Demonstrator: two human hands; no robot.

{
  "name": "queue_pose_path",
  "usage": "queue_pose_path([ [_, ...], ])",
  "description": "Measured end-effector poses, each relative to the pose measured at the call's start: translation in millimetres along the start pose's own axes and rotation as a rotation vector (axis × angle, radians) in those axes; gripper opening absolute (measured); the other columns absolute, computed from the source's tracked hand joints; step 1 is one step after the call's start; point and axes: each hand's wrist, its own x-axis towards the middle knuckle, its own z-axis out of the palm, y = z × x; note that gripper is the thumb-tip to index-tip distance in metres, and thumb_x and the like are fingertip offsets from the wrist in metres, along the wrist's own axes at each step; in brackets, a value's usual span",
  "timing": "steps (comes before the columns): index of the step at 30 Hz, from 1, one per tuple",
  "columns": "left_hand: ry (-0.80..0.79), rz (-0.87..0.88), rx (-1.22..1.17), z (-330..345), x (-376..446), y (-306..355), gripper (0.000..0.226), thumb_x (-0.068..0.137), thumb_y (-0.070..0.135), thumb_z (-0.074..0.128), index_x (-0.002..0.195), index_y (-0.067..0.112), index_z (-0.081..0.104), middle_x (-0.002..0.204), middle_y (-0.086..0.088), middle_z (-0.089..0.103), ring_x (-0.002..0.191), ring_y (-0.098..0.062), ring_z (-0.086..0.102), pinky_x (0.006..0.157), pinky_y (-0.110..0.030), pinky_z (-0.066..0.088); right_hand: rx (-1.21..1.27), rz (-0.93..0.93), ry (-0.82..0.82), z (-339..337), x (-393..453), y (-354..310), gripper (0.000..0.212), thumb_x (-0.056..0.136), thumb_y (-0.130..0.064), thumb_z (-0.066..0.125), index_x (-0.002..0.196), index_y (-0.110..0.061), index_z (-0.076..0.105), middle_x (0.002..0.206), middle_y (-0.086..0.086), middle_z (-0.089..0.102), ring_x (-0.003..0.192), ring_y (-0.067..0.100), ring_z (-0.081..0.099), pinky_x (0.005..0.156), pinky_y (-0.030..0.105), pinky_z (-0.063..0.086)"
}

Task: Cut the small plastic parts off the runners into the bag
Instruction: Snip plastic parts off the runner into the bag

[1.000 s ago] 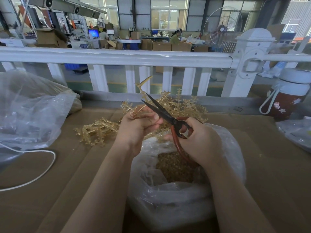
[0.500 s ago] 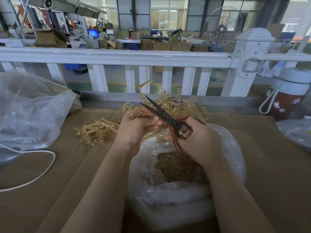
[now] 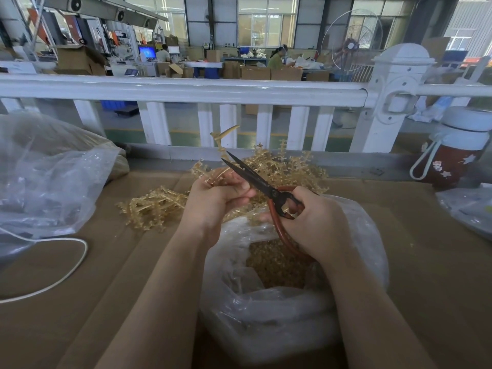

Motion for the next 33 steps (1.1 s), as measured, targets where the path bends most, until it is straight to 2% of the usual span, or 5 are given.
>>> queue_pose_path([
  [10,-0.001,-0.021,-0.01,0,0,0,0.013,0.081,-0.011,0.066,0.086,0.001,0.069,0.078,-0.008,0.075,0.074,-0.019,0.074,0.064,-0.021,0.057,0.002,0.021,-0.048,3,2,5,0.062,0.065,-0.089,0.06,0.081,-0.029,0.065,0.059,-0.015,0.054,0.057,0.002,0.054,0.053,0.023,0.048],
  [16,-0.007,-0.033,-0.017,0,-1,1,0.018,0.082,-0.012,0.066,0.08,0.005,0.071,0.076,-0.008,0.075,0.073,-0.018,0.074,0.064,-0.021,0.057,0.006,0.021,-0.038,2,2,4,0.07,0.064,-0.095,0.048,0.08,-0.029,0.064,0.055,-0.016,0.048,0.053,0.001,0.049,0.05,0.02,0.039],
  [24,-0.009,-0.081,-0.037,1,-1,0,0.012,0.084,-0.012,0.063,0.087,0.0,0.065,0.074,-0.006,0.074,0.072,-0.017,0.074,0.063,-0.02,0.057,0.007,0.082,-0.133,-2,2,2,0.072,0.061,-0.094,0.053,0.091,-0.031,0.07,0.06,-0.016,0.057,0.06,-0.001,0.056,0.052,0.017,0.042],
  [27,-0.016,-0.102,-0.073,0,-2,0,0.014,0.083,-0.013,0.063,0.084,0.001,0.066,0.071,-0.007,0.072,0.071,-0.017,0.073,0.063,-0.021,0.058,0.116,0.124,-0.192,-3,1,-1,0.071,0.058,-0.094,0.055,0.094,-0.035,0.071,0.067,-0.015,0.066,0.065,-0.002,0.062,0.059,0.024,0.054],
  [33,-0.02,-0.095,-0.061,-2,-3,2,0.017,0.082,-0.014,0.063,0.083,0.002,0.065,0.07,-0.008,0.07,0.071,-0.019,0.073,0.063,-0.022,0.058,0.172,0.152,-0.234,-7,1,-6,0.052,0.058,-0.09,0.06,0.072,-0.041,0.061,0.072,-0.031,0.064,0.068,-0.006,0.061,0.053,0.02,0.041],
])
